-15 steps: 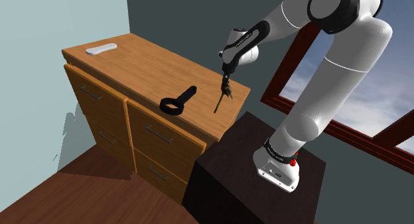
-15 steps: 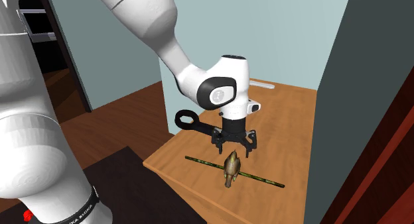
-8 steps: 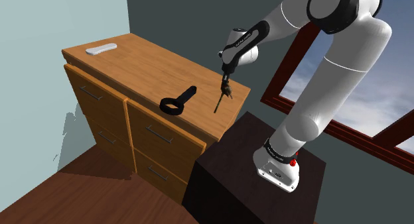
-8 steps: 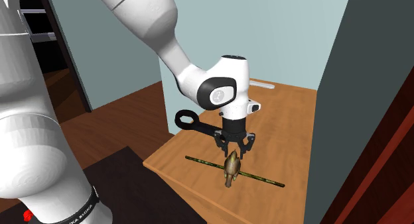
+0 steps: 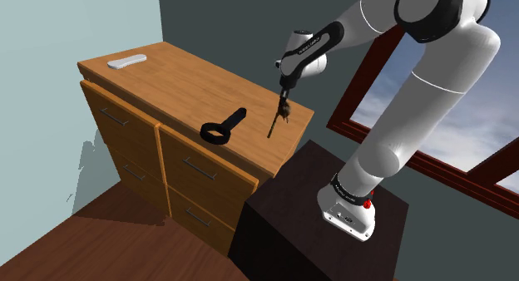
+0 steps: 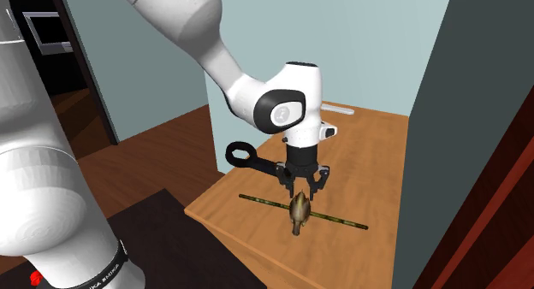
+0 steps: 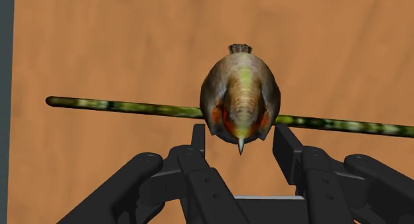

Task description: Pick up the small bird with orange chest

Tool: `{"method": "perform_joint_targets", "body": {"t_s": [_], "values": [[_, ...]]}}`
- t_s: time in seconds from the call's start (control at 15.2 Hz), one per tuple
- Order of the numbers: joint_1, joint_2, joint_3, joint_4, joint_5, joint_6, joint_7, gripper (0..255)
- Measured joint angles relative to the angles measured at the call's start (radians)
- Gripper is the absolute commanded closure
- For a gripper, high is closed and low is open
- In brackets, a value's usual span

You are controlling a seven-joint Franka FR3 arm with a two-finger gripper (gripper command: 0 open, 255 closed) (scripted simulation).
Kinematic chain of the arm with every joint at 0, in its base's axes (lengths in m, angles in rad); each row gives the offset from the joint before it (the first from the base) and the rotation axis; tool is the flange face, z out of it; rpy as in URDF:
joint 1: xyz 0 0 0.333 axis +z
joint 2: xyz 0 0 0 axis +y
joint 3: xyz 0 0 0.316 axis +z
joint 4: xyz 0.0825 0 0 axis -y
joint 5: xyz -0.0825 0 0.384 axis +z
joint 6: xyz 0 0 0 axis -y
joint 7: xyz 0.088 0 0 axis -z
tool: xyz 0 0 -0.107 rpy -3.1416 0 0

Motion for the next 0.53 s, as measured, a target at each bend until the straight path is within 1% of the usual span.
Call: {"method": "perform_joint_targets", "body": {"t_s": [0.53], "values": [[0.001, -0.091, 0.0, 0.029, -0.032, -0.117, 0.015, 255]]}}
